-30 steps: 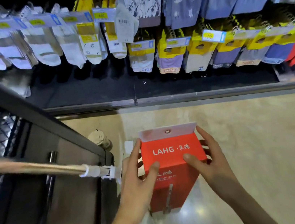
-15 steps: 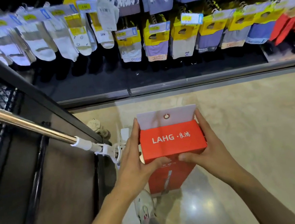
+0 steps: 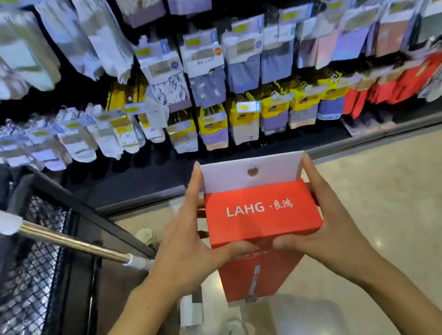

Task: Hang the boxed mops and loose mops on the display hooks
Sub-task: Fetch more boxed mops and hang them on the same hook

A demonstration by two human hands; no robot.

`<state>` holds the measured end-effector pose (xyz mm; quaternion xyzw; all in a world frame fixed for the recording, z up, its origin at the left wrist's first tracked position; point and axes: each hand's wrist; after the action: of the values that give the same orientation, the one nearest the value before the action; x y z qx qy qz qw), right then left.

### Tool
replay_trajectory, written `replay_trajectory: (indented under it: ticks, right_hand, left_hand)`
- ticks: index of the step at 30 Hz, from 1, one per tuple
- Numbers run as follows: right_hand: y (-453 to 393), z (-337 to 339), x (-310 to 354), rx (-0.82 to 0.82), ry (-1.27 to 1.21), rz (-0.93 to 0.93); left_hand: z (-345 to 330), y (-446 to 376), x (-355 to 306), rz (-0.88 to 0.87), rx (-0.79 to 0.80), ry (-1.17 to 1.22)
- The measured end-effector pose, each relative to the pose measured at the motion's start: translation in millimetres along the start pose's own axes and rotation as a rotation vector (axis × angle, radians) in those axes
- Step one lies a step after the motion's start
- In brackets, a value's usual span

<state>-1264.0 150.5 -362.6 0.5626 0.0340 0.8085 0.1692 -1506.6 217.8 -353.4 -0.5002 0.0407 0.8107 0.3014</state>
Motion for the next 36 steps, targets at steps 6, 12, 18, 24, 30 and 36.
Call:
replay_trajectory:
  ticks: [6, 12, 18, 24, 30, 36]
  right_hand:
    - [34.0, 77.7, 129.4, -0.120, -0.062, 0.155]
    - [58.0, 140.0, 245.2, -0.276, -0.131, 0.306]
    - [85.8, 170.6, 326.6, -0.364, -0.175, 0.450]
    - [112.7, 186.2, 361.1, -0.474, -0.237, 0.549]
    - [126.2, 208.4, 365.1, -0.553, -0.322, 0.522]
    - [143.3, 244.8, 340.2, -0.664, -0.416, 0.518]
  left_hand:
    - [65.1, -66.2, -133.5, -0.210, -0.026, -0.057]
    - [116.8, -130.8, -243.0, -0.465, -0.091, -0.069]
    - [153.7, -160.7, -309.5, -0.589, -0.148, 0.075]
    - [153.8, -184.2, -348.3, -0.665, -0.128, 0.212]
    - [130.6, -205.7, -374.8, -0.725, -0.073, 0.331]
    - [80.7, -229.8, -402.5, -0.765, 0.017, 0.371]
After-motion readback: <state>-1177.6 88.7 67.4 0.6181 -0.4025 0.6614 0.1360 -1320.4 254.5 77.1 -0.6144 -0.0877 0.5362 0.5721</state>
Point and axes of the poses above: each hand's wrist, its own y-axis away from the middle knuckle, its own z-axis out of the back of the hand, x = y × z, and after that the axes turned 13 degrees about -z, right-handed
